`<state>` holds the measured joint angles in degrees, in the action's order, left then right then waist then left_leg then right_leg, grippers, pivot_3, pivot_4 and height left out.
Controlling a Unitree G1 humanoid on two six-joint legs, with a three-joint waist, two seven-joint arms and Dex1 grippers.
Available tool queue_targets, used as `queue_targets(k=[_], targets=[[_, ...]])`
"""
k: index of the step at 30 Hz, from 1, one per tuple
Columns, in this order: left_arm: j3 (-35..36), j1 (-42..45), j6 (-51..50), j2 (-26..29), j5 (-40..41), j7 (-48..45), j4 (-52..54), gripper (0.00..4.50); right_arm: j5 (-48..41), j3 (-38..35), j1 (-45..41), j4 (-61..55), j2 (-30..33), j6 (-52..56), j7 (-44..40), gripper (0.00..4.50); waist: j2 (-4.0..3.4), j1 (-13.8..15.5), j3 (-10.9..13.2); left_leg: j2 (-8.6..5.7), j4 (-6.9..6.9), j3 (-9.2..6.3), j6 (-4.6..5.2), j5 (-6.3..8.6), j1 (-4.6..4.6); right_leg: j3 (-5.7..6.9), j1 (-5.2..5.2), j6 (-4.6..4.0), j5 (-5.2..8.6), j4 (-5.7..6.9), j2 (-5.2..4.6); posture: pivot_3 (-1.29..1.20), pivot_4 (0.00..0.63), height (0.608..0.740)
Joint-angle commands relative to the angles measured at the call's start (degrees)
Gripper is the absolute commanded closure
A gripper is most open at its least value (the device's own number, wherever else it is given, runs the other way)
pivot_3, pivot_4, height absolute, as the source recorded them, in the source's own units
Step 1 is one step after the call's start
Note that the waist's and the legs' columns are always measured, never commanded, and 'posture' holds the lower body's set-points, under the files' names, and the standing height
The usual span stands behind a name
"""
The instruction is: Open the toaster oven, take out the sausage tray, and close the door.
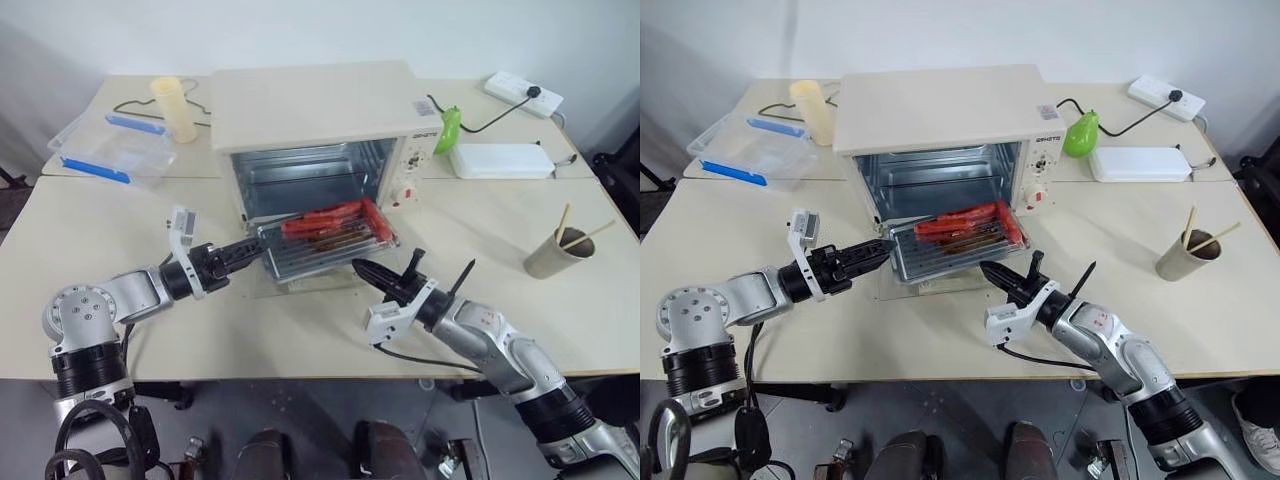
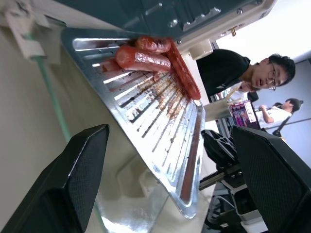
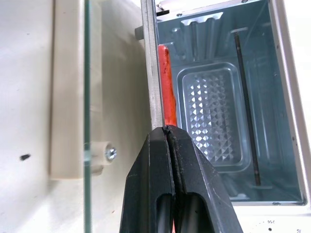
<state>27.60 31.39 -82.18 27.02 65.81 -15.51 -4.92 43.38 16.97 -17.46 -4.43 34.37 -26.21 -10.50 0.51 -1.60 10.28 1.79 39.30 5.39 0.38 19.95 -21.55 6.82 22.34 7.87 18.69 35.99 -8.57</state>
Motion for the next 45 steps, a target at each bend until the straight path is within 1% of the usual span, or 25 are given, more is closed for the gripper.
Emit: queue_targets(k=[1, 3, 5, 10, 11, 14, 17, 20, 23, 24, 25, 26, 32, 33, 40, 42, 43, 45], targets=[[0.56, -0.06, -2.8, 0.13, 0.24, 1.91, -0.79, 0.24, -1.57, -1.98, -0.01, -2.23, 0.27, -0.36, 0.4, 4.49, 0.0, 0.0, 0.0, 0.0, 0.0, 0.01, 0.0, 0.0, 0.03, -0.02, -0.02, 0.0, 0.0, 0.0, 0.0, 0.0, 0.15, 0.74], [0.95, 0.06, -3.33, -0.31, 0.36, 2.35, -1.03, 0.24, -1.63, -1.99, -0.01, -2.22, 0.27, -0.36, 0.38, 4.49, 0.0, 0.0, 0.0, 0.0, 0.0, 0.01, 0.0, 0.0, 0.1, -0.03, -0.08, 0.0, 0.0, 0.0, 0.0, 0.0, 0.15, 0.74], [2.25, 1.75, -5.1, -2.01, 0.78, 4.78, -3.27, 0.24, -1.79, -2.03, 0.09, -2.2, 0.38, -0.53, 0.38, 4.49, 0.0, 0.11, 0.0, 0.0, -0.01, 0.01, 0.0, 0.0, 0.2, -0.03, -0.18, 0.0, 0.0, -0.01, 0.0, 0.0, 0.15, 0.74], [7.71, 6.38, -7.46, -8.22, 3.28, 11.42, -9.25, 0.24, -2.25, -2.13, 0.5, -1.88, 1.05, -1.43, 0.19, 4.49, 0.02, 0.95, -0.01, -0.04, 0.07, -0.16, 0.0, 0.0, 0.44, -0.02, -0.64, 0.0, 0.0, -0.17, -0.01, 0.0, 0.15, 0.74], [7.3, 7.3, -8.73, -8.34, 3.18, 13.07, -11.25, 0.24, -2.24, -2.14, 0.59, -1.76, 1.24, -1.72, 0.2, 4.49, 0.02, 1.17, -0.01, -0.04, 0.09, -0.16, 0.0, 0.0, 0.44, -0.02, -0.65, 0.0, 0.0, -0.17, 0.0, 0.0, 0.15, 0.74], [8.62, 9.53, -10.32, -11.01, 2.51, 16.15, -13.86, 0.24, -2.47, -2.26, 0.74, -1.66, 1.79, -2.27, -0.03, 4.49, 0.04, 1.79, -0.02, -0.07, 0.15, -0.23, 0.0, 0.0, 0.43, 0.0, -0.72, 0.0, 0.0, -0.18, 0.0, 0.0, 0.15, 0.74], [8.34, 10.18, -10.32, -11.93, 4.58, 18.17, -15.93, 0.24, -2.71, -2.46, 0.75, -1.5, 2.22, -2.53, -0.24, 4.49, 0.05, 2.29, -0.03, -0.11, 0.25, -0.29, 0.01, 0.01, 0.43, -0.04, -0.81, 0.0, 0.0, -0.18, -0.02, 0.0, 0.15, 0.74], [7.55, 10.08, -10.32, -11.97, 6.7, 19.71, -16.96, 0.81, -2.85, -2.71, 0.87, -1.4, 2.56, -2.73, -0.4, 4.5, 0.05, 2.29, -0.03, -0.11, 0.26, -0.29, 0.01, 0.01, 0.43, -0.04, -0.82, 0.0, 0.0, -0.18, -0.01, 0.0, 0.15, 0.74], [7.38, 9.96, -10.32, -12.54, 8.2, 21.45, -17.52, 1.66, -2.91, -2.92, 1.21, -1.36, 2.75, -2.93, -0.53, 4.5, 0.05, 2.11, -0.03, -0.09, 0.26, -0.28, 0.0, 0.01, 0.43, -0.02, -0.81, 0.0, 0.0, -0.18, 0.01, 0.0, 0.15, 0.74], [7.39, 9.94, -10.32, -12.9, 8.67, 22.02, -17.69, 2.06, -2.86, -2.97, 1.32, -1.31, 2.78, -3.0, -0.53, 4.5, 0.06, 2.05, -0.03, -0.09, 0.26, -0.28, 0.0, 0.01, 0.43, -0.03, -0.81, 0.0, 0.0, -0.19, 0.01, 0.0, 0.15, 0.74], [7.01, 9.74, -10.32, -13.09, 9.05, 22.37, -17.48, 2.17, -2.82, -3.0, 1.46, -1.38, 2.77, -3.0, -0.57, 4.5, 0.06, 1.99, -0.03, -0.09, 0.26, -0.28, 0.0, 0.01, 0.42, -0.02, -0.81, 0.0, 0.0, -0.19, 0.01, 0.0, 0.15, 0.74], [7.16, 9.71, -10.32, -13.38, 9.51, 22.99, -17.49, 2.43, -2.84, -3.07, 1.53, -1.43, 2.74, -2.95, -0.61, 4.5, 0.06, 1.91, -0.03, -0.09, 0.26, -0.28, 0.0, 0.01, 0.42, -0.02, -0.81, 0.0, 0.0, -0.19, 0.01, 0.0, 0.15, 0.74], [7.51, 9.16, -10.32, -13.15, 13.39, 25.89, -17.59, 4.26, -3.02, -3.4, 1.75, -1.54, 2.79, -2.9, -0.8, 4.5, 0.06, 1.48, -0.03, -0.07, 0.24, -0.28, 0.0, 0.01, 0.41, 0.0, -0.79, 0.0, 0.0, -0.19, 0.03, 0.0, 0.15, 0.74], [7.51, 9.02, -10.32, -13.01, 14.48, 26.31, -17.66, 4.48, -3.02, -3.43, 1.79, -1.59, 2.78, -2.95, -0.85, 4.5, 0.06, 1.47, -0.03, -0.06, 0.24, -0.29, 0.0, 0.01, 0.4, 0.01, -0.78, 0.0, 0.0, -0.19, 0.03, 0.0, 0.15, 0.74], [7.56, 6.79, -10.07, -11.79, 23.7, 31.44, -18.98, 4.48, -6.0, -4.72, 1.22, -0.85, 3.72, -3.62, -2.11, 4.5, 0.06, 1.38, -0.03, -0.06, 0.24, -0.29, 0.0, 0.01, 0.4, -0.01, -0.78, 0.0, 0.0, -0.23, 0.03, 0.0, 0.15, 0.74], [6.86, 5.69, -8.98, -10.84, 26.82, 34.71, -19.65, 4.48, -8.35, -5.19, 1.06, -0.9, 4.31, -4.3, -3.17, 4.5, 0.06, 1.38, -0.03, -0.05, 0.23, -0.29, 0.0, 0.01, 0.41, -0.03, -0.78, 0.0, 0.0, -0.23, 0.02, 0.0, 0.15, 0.74], [6.16, 4.9, -7.95, -10.54, 29.32, 35.71, -19.48, 4.48, -10.68, -5.42, 1.35, -1.23, 4.66, -4.32, -4.48, 4.5, 0.06, 1.42, -0.03, -0.05, 0.23, -0.3, 0.0, 0.01, 0.41, -0.02, -0.78, 0.0, 0.0, -0.23, 0.03, 0.0, 0.15, 0.74], [3.99, 2.64, -5.58, -9.39, 36.19, 37.27, -18.69, 4.48, -18.19, -6.29, 2.55, -2.21, 5.49, -4.15, -8.0, 4.5, 0.06, 1.4, -0.03, -0.04, 0.24, -0.33, 0.0, 0.01, 0.41, -0.02, -0.78, 0.0, 0.0, -0.23, 0.02, 0.0, 0.15, 0.74]])
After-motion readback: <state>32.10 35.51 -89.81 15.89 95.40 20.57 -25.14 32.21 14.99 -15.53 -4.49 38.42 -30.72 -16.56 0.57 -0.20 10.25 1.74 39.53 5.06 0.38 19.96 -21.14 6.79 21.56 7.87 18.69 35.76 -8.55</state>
